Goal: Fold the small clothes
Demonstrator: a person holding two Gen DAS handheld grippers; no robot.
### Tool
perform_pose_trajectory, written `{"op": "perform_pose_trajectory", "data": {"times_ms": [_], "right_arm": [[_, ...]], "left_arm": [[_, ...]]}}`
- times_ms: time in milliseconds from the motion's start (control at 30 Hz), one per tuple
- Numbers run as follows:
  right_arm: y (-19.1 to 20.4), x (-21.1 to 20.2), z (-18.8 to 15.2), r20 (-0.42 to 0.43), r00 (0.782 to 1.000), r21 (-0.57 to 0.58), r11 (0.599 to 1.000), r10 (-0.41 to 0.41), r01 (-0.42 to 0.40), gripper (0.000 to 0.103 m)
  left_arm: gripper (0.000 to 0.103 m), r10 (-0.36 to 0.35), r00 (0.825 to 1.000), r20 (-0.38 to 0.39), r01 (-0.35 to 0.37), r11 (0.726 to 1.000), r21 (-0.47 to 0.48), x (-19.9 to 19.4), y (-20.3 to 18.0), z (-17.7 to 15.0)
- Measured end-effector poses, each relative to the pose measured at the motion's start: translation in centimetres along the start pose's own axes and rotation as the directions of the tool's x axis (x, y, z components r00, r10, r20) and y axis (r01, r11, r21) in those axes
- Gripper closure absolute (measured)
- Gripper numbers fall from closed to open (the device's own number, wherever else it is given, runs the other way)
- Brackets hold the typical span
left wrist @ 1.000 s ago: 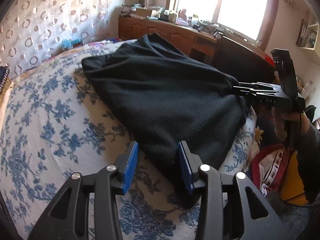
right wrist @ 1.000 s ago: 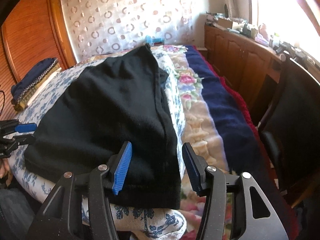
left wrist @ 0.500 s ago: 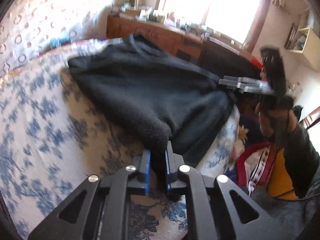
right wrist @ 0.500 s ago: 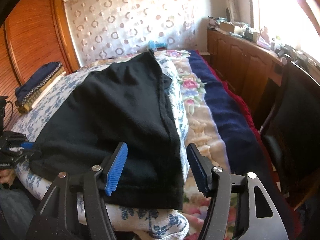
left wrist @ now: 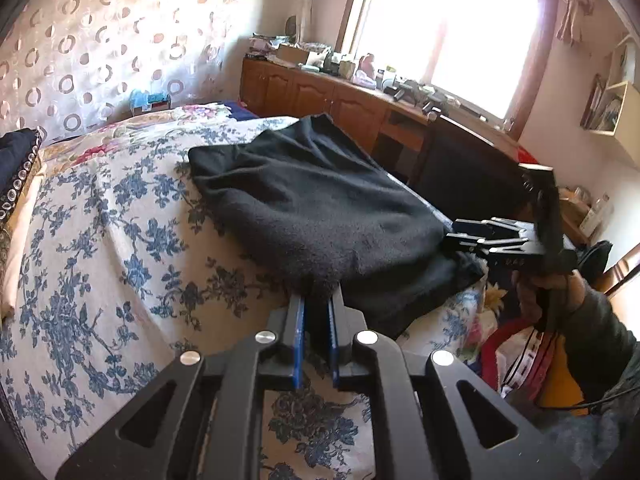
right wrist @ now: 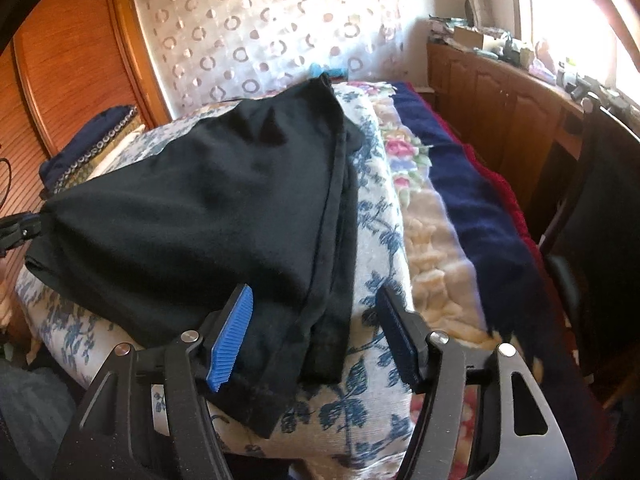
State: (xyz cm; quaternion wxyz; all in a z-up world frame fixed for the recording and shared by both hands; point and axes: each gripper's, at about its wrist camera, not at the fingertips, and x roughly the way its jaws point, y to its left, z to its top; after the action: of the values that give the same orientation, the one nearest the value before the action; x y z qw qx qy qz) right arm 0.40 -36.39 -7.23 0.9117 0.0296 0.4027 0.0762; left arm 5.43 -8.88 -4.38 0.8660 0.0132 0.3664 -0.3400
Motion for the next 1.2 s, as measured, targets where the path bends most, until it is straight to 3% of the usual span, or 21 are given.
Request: {"op": "perform_pose_trajectory", "data": {"times_ms": [233,333,367,400,500,600,700,800,900,1067,1200], "right_arm": [[1.1,-0.1,-0.3,-0.018,1.000,-0.037,0.999,0.008,-0.009,0.038],[1.8,-0.1,-0.4,-0.029,0.999,-0.057,0.998,0.023,-0.024,0.061],[2.0,-0.1,-0.4,-0.035,0.998,-0.060,0.997,0.043,-0.045,0.080],[2.3,0.0,-0.4,-0.048,0.995,-0.059,0.995,0.082,-0.085,0.087],[2.5,-0.2,-0.2,-0.030,0.995,-0.067,0.993,0.097,-0.099,0.094],[2.1,-1.9,1.2,0.054,0.985,-0.024,0.986,0.164,-0.163,0.095],[2.5,-4.6,3.8,0.159,0.972,-0.048,0.984,0.175,-0.170,0.095],[3.1,-7.2,6.8,0.250,0.950,-0.076,0.982,0.189,-0.176,0.095],[3.5,-10.1,10.4,0.350,0.912,-0.099,0.977,0.213,-0.191,0.096],[4.9,-14.4,15.0,0.463,0.850,-0.143,0.968,0.251,-0.208,0.096],[7.2,-14.7,18.3,0.470,0.852,-0.177,0.970,0.231,-0.165,0.096]], "left_arm": [[0.096,0.005,0.999,-0.041,-0.006,1.000,-0.019,1.0,0.4,-0.8],[0.096,-0.004,0.999,-0.047,0.003,1.000,-0.019,1.2,0.5,-0.9],[0.096,-0.012,0.999,-0.040,0.011,1.000,-0.012,1.1,0.4,-0.9],[0.097,-0.021,0.999,-0.033,0.021,1.000,-0.003,0.9,0.3,-0.7],[0.098,-0.016,0.999,0.035,0.015,0.999,0.041,-0.9,-0.7,0.6],[0.098,-0.007,0.993,0.118,0.002,0.999,0.043,-3.2,-1.0,3.4],[0.098,-0.006,0.981,0.195,-0.003,0.999,0.046,-5.4,-0.8,6.7],[0.098,-0.013,0.961,0.276,0.001,0.999,0.042,-8.4,-0.5,10.2],[0.098,0.003,0.939,0.345,-0.024,0.998,0.055,-11.9,-0.4,13.3],[0.098,0.035,0.916,0.401,-0.054,0.998,0.036,-15.7,1.1,16.3],[0.098,0.115,0.914,0.389,-0.125,0.992,0.000,-15.4,3.9,17.9]]}}
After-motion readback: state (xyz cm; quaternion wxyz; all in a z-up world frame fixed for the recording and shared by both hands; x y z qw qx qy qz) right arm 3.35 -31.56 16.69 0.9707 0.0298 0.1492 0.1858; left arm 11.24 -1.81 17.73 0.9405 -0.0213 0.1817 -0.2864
